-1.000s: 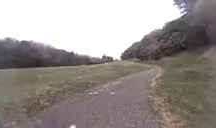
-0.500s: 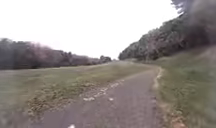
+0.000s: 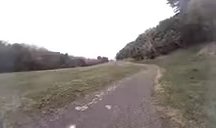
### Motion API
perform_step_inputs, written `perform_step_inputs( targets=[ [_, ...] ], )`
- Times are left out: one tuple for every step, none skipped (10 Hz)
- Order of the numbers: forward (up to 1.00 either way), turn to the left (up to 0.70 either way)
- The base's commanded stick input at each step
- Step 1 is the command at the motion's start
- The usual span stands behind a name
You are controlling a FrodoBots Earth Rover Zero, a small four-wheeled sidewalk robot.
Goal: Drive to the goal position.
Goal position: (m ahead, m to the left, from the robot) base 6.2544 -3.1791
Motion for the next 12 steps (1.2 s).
perform_step_inputs(
  targets=[
    [0.6,-0.15],
    [0.6,-0.15],
    [0.6,-0.15],
    [0.6,-0.15],
    [0.6,-0.15],
    [0.6,-0.15],
    [0.6,-0.15],
    [0.6,-0.15],
    [0.6,-0.15],
    [0.6,-0.15],
    [0.6,-0.15],
    [0.6,-0.15]
  ],
)
